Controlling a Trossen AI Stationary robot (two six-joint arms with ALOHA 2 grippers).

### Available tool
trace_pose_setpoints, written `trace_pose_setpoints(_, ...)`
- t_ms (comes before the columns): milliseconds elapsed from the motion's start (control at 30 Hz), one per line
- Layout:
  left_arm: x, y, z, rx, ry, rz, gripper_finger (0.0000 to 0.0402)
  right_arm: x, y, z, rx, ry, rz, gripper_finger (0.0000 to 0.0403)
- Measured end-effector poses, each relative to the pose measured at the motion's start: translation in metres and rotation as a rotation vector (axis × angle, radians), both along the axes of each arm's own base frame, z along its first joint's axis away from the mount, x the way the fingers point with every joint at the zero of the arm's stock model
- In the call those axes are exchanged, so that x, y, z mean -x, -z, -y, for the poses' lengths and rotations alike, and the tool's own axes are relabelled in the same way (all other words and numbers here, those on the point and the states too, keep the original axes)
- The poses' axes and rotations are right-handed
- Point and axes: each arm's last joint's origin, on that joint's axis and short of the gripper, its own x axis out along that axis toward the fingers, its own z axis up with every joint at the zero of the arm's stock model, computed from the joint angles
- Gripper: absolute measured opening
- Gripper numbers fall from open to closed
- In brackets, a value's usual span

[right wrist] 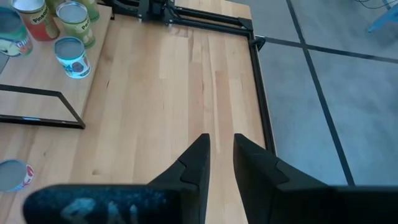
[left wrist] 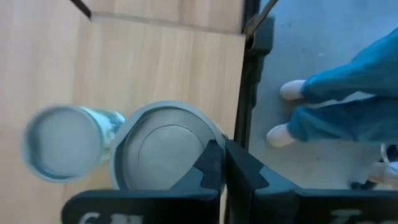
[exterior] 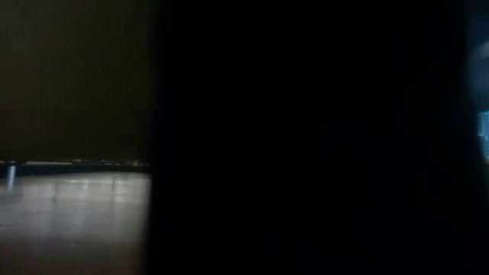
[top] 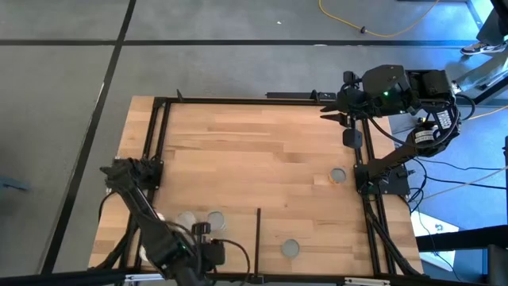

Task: Pick and place cans onto a shelf
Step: Put the canned chicken soup on the shelf

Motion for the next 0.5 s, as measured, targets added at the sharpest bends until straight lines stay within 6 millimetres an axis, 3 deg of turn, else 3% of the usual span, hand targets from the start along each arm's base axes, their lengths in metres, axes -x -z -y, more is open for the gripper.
trace_pose_setpoints(500,-0.009,0.043,0.022,-0.029,-0.091,-0.07,0.0,0.0,0.0,0.0,0.001,-0.002,0.0,0.0072)
